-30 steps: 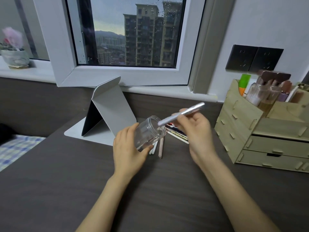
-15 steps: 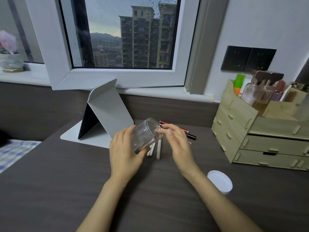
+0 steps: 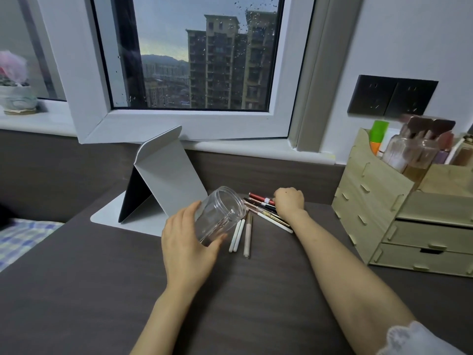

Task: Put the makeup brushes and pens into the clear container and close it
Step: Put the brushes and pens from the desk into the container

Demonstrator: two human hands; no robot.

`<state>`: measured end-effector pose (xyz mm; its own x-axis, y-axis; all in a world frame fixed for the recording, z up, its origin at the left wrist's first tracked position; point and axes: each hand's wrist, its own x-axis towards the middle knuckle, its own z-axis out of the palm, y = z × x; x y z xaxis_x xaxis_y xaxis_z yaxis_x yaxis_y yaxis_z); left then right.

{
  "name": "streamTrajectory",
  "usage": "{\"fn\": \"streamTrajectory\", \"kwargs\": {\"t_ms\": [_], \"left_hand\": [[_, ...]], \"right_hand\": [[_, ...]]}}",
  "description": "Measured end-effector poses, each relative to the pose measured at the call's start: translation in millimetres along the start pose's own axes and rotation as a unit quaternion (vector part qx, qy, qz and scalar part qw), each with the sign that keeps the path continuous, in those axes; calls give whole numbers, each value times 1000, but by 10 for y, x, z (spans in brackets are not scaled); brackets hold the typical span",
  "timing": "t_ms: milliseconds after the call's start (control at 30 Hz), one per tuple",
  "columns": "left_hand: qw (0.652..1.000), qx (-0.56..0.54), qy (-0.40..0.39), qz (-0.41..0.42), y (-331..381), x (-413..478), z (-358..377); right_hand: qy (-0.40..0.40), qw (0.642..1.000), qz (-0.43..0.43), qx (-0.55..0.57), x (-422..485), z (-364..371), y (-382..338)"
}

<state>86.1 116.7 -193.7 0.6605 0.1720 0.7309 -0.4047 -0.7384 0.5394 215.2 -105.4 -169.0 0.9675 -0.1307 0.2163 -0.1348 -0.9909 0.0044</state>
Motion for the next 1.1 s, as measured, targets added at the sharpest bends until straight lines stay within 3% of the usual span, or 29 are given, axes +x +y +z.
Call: {"fn": "streamTrajectory", "kwargs": {"t_ms": [133,333,433,500,567,633,700,733,800,867,1000,1100], "left_hand": [[1000,4,-3,6,-2,9,3],[1000,5,-14,6,16,5,7],[1000,6,-17,5,12,-1,8],[1000,5,-17,5,15,-2,4],[1000,4,-18,5,23,-1,-3],[1000,1,-17,9,40,-4,-10],[1000,-5,-17,14,64,-9,-19],[1000,-7,-18,18,76,-12,-24],[999,-11,-23,25,95,-20,-38],[999,-12,-31,34,103,-30,-56],[998,-9,-44,54,105,-55,-78],[998,-19,-39,44,111,-56,-81]], "right_hand": [[-34,996,-42,-71,101,53,-42],[-48,993,-50,-93,102,35,43],[32,999,-20,-5,6,-93,47],[111,980,25,164,-153,-290,59],[155,906,47,390,-415,-534,48],[157,771,38,617,-769,-781,-3],[126,655,-3,745,-1113,-944,-74],[104,627,-24,772,-1254,-977,-118],[62,634,-57,769,-1455,-960,-216],[32,681,-75,727,-1564,-875,-309],[96,846,-147,503,-1619,-662,-423],[116,866,-159,459,-1614,-557,-464]]}}
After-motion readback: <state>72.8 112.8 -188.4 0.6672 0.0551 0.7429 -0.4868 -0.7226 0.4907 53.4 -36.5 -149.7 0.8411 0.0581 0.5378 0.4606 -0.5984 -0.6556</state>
